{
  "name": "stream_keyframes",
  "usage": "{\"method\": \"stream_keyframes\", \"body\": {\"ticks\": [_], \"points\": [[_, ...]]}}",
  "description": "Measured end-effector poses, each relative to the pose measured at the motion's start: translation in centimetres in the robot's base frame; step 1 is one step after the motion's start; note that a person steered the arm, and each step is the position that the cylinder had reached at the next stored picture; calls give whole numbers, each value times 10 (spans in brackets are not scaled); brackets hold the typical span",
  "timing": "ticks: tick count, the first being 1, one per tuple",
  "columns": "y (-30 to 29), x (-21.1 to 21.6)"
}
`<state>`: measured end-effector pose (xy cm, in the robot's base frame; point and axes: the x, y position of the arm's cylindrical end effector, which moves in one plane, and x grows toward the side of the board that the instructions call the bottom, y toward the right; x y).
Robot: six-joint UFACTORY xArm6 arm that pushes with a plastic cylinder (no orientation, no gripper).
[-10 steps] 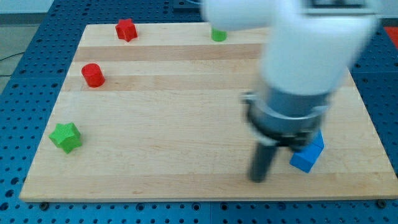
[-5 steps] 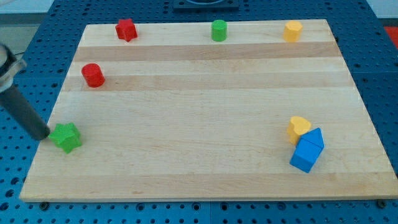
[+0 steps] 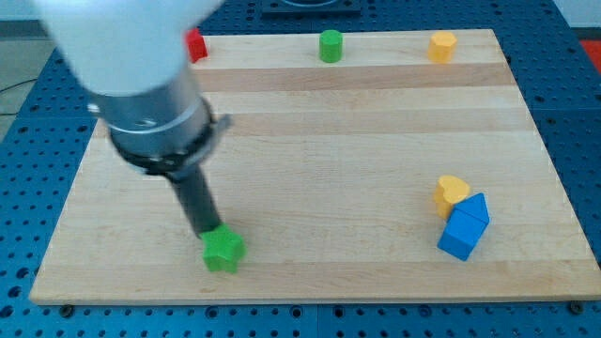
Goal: Push the green star towards the left side of the blue cube
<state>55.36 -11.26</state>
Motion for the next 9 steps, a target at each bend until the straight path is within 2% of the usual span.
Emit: {"method": "stream_keyframes", "body": {"ticks": [1, 2, 3, 4, 5, 6, 7, 8, 9], "points": [[-88, 4], [-47, 33], [14, 26], [85, -19], [128, -16], [46, -16], [68, 25], [145, 29], [190, 7]]}}
